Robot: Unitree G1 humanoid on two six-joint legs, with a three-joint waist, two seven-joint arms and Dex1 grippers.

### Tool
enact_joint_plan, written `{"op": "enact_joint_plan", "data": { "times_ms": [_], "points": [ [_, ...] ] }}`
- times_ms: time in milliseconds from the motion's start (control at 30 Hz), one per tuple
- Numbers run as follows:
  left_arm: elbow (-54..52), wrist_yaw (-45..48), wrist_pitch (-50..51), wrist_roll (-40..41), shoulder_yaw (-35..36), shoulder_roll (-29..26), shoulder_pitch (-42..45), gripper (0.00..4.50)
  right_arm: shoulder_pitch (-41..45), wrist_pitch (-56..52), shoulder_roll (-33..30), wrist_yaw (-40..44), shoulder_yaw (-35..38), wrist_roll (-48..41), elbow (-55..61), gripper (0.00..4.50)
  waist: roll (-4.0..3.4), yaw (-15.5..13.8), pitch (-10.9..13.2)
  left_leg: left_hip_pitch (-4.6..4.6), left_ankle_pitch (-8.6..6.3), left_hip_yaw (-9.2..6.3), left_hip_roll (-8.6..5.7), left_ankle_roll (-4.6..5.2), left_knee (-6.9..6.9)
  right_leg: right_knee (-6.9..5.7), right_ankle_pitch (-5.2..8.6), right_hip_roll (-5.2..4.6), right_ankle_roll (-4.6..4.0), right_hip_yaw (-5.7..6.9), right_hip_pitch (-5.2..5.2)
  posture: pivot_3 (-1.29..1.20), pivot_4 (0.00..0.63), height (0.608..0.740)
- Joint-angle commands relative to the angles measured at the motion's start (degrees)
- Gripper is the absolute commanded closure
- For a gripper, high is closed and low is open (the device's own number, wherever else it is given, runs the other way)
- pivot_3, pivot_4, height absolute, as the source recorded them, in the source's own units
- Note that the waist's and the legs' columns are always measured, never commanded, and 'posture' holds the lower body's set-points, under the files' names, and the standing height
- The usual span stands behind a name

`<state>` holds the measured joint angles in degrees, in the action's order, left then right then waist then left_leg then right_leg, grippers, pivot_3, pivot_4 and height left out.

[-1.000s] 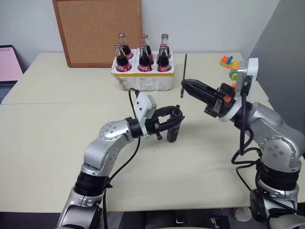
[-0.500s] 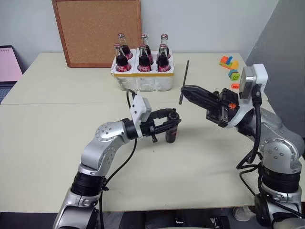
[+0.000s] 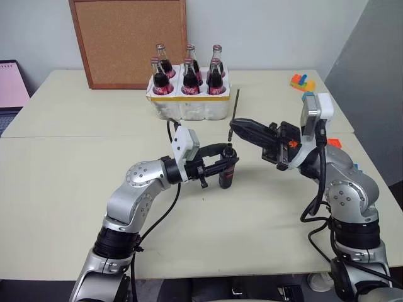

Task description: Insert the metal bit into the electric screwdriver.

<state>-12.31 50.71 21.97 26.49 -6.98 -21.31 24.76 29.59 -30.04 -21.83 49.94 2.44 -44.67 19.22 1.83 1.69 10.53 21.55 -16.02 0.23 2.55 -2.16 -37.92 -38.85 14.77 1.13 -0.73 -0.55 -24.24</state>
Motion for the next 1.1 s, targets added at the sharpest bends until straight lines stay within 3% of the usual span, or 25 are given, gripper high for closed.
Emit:
{"op": "enact_joint_plan", "data": {
  "times_ms": [33,1100],
  "points": [
    [-0.5,0.0,0.3,-0.7,-0.7,-0.6,0.1,2.89,0.6,1.9,0.0,0.7,-0.1,0.6,-0.1,4.50,0.00,0.0,0.0,0.00,0.00,0.00,0.00,0.00,0.00,-0.01,0.00,0.00,0.00,0.01,0.00,0.00,0.150,0.740],
    [-0.7,0.3,0.0,-0.9,-1.0,-0.9,-0.3,2.89,-1.0,4.0,-3.4,2.8,-2.4,6.5,-2.4,4.50,0.00,0.0,0.0,-0.11,0.00,0.00,0.00,0.00,0.00,-0.03,0.00,0.00,0.00,0.01,0.09,0.00,0.150,0.740]
  ]
}}
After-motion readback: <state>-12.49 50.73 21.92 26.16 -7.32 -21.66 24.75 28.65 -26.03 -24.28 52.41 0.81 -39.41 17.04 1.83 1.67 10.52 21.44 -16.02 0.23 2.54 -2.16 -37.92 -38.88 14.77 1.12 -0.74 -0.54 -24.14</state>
